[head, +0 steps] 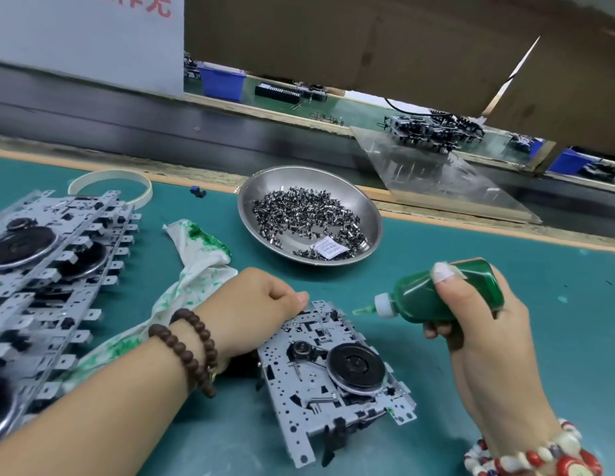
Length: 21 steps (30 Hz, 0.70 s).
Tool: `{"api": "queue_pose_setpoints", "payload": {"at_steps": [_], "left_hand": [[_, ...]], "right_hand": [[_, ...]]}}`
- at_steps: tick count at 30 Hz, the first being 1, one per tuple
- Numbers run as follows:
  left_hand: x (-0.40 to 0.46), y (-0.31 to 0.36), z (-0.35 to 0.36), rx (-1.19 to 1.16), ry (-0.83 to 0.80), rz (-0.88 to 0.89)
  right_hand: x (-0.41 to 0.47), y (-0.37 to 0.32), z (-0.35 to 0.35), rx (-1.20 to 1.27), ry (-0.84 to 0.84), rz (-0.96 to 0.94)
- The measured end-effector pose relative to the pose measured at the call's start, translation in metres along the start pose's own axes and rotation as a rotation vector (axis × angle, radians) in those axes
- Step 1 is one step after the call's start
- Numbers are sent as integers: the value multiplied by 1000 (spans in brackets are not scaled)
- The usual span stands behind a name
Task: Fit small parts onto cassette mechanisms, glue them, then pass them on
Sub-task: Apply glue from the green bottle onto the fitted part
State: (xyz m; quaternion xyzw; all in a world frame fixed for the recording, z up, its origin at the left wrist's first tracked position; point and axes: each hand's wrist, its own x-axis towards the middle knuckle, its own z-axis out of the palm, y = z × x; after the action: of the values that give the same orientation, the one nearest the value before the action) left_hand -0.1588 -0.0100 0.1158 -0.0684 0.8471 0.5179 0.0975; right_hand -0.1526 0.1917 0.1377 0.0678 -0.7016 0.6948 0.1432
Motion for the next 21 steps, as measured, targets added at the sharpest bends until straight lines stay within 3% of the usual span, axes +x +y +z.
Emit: {"api": "queue_pose_setpoints", "payload": {"at_steps": [21], "left_hand": [[1,1,-1,19,-21,-8]], "right_hand": [[0,0,1,-33,-30,-29]]}}
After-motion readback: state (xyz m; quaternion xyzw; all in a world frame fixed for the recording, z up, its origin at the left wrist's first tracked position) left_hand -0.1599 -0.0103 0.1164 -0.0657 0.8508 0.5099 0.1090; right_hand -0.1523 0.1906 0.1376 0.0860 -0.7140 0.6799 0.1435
